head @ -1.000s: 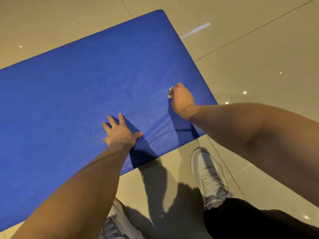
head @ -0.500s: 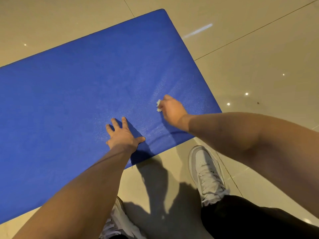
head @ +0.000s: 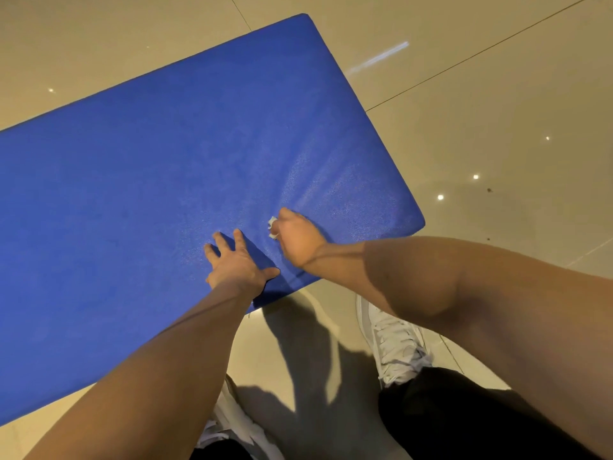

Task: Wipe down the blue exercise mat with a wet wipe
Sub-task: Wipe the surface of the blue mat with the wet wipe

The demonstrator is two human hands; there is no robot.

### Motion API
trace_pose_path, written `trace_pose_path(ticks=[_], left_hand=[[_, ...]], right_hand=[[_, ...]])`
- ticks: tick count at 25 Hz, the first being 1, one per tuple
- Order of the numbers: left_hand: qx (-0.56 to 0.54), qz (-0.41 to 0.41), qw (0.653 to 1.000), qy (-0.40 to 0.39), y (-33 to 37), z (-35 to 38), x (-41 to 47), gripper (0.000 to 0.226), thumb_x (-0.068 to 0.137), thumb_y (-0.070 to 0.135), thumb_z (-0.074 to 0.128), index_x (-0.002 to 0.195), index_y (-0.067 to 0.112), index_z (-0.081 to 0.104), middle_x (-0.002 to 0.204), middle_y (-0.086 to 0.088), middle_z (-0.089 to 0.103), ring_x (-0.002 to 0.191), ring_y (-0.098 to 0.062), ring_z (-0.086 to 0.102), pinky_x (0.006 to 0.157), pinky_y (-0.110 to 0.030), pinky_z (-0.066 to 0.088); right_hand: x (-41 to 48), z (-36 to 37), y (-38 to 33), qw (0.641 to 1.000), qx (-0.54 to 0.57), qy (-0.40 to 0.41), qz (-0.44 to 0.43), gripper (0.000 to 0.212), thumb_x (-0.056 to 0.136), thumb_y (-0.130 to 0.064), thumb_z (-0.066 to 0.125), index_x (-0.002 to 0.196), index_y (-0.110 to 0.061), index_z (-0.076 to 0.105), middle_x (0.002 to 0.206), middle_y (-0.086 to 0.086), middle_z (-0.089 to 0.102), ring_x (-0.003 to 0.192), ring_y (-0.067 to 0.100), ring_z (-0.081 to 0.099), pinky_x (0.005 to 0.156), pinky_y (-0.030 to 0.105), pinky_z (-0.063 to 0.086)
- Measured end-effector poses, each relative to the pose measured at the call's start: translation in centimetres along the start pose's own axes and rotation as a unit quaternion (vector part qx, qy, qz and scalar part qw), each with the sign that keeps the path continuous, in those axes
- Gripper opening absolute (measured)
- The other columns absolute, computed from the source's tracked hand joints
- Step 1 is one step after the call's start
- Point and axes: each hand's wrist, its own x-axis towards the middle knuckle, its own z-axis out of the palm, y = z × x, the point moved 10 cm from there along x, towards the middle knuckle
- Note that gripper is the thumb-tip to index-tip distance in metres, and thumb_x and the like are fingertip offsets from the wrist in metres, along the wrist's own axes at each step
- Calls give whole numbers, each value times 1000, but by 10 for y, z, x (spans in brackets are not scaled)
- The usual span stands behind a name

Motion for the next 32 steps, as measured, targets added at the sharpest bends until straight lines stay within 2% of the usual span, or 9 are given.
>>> trace_pose_path(ticks=[4, 10, 15, 19, 21, 23, 26, 28, 32], left_hand=[[6, -3, 1000, 2, 1, 2, 0, 123, 77, 72, 70, 160, 29, -11, 165, -4, -18, 152, -36, -10, 99, -58, 49], [11, 1, 1000, 17, 1, 1, -2, 121, 77, 73, 68, 160, 30, -9, 166, -3, -14, 152, -37, -6, 100, -57, 50], [15, 11, 1000, 13, 1, 6, -14, 121, 75, 74, 69, 160, 31, -7, 166, -2, -13, 153, -34, -6, 91, -50, 52], [29, 15, 999, 8, -1, 14, -14, 127, 73, 75, 71, 159, 31, -12, 166, -3, -18, 153, -36, -11, 100, -56, 49], [25, 17, 1000, 3, 1, 16, -11, 128, 74, 74, 71, 159, 29, -13, 166, -5, -20, 153, -37, -12, 103, -60, 46], [23, 16, 1000, -1, 2, 18, -9, 128, 74, 74, 70, 159, 29, -14, 166, -5, -21, 152, -37, -13, 105, -62, 44], [28, 14, 999, 6, 1, 19, -10, 128, 74, 75, 69, 159, 28, -14, 165, -6, -21, 152, -37, -12, 105, -61, 44], [32, 17, 999, 14, 3, 18, -7, 128, 74, 76, 69, 159, 27, -13, 165, -7, -19, 152, -37, -10, 105, -60, 44], [39, 19, 999, 14, 1, 19, -6, 128, 74, 77, 69, 159, 28, -13, 165, -7, -19, 152, -39, -9, 104, -60, 45]], right_hand=[[-9, -27, 30, 998, -62, -15, -16, 20, 100, -8, 53, 112, -5, 67, 118, 13, 53, 101, 32, 59, 91, 41, 49], [-33, -69, 115, 993, -43, 56, 94, 21, 99, -9, 56, 114, -8, 71, 118, 13, 55, 100, 34, 62, 88, 31, 49], [-43, -74, 101, 990, -42, 80, 112, 25, 97, -17, 55, 117, -7, 66, 121, 19, 52, 106, 33, 55, 90, 36, 47], [-44, -59, 93, 985, -86, 84, 123, 35, 107, -17, 40, 136, -13, 58, 140, 8, 53, 121, 24, 51, 100, 24, 37], [-46, -47, 76, 982, -71, 105, 142, 34, 106, -15, 40, 132, -12, 62, 137, 7, 55, 122, 22, 52, 102, 22, 37], [-41, -21, 42, 989, -48, 87, 111, 30, 103, -10, 44, 122, -8, 67, 129, 11, 56, 117, 26, 55, 101, 27, 40], [-39, 12, 0, 998, -4, 20, 52, 30, 102, -11, 48, 126, -9, 66, 126, 13, 53, 114, 29, 57, 100, 32, 41], [-42, 7, 7, 1000, -11, 15, 23, 30, 102, -15, 49, 127, -9, 66, 125, 14, 53, 113, 30, 58, 100, 30, 42], [-59, -37, 79, 990, -10, 91, 106, 27, 101, -15, 53, 121, -11, 70, 122, 10, 57, 108, 28, 63, 99, 28, 46]])
